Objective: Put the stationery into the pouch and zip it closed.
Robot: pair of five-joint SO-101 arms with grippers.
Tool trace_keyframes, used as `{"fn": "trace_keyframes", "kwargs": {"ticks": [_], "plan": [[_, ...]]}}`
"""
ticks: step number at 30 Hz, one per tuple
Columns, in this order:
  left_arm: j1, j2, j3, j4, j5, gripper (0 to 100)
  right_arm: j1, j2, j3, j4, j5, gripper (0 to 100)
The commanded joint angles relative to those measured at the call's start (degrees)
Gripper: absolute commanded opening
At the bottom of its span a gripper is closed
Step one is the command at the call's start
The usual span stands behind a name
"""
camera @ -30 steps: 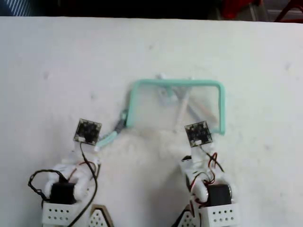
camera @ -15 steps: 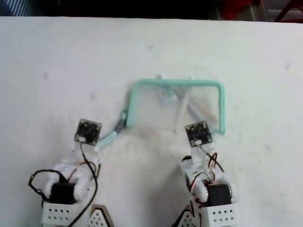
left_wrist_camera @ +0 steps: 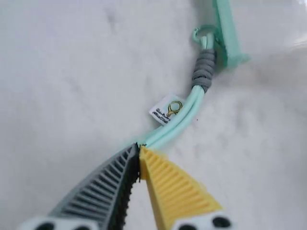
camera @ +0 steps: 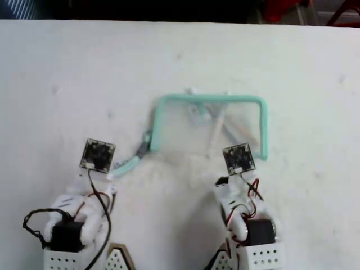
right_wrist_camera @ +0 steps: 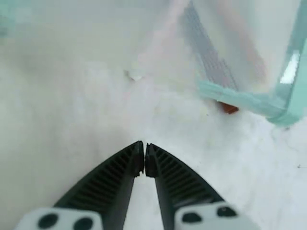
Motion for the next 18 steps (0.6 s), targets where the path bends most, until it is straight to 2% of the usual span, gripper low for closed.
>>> {"fn": "trace_keyframes", "kwargs": {"ticks": [1,6,11,15,18], "plan": [[0.04,-0.13,-5.98,0.44,0.53,2,0.31,-0.22,-5.19,-1.27,0.44,2.2],[0.04,-0.13,-11.69,2.02,0.35,2,1.54,-0.22,-10.02,-1.27,0.44,2.2],[-0.75,-0.13,-17.85,6.42,0.18,2,8.31,-0.22,-15.91,-1.27,0.26,2.2],[-6.64,-0.13,-19.43,5.27,0.44,2,13.41,-0.22,-18.46,-1.27,0.09,2.2],[-12.62,-0.13,-22.07,2.90,0.44,2,13.85,-0.22,-19.08,-1.27,0.00,2.2]]}}
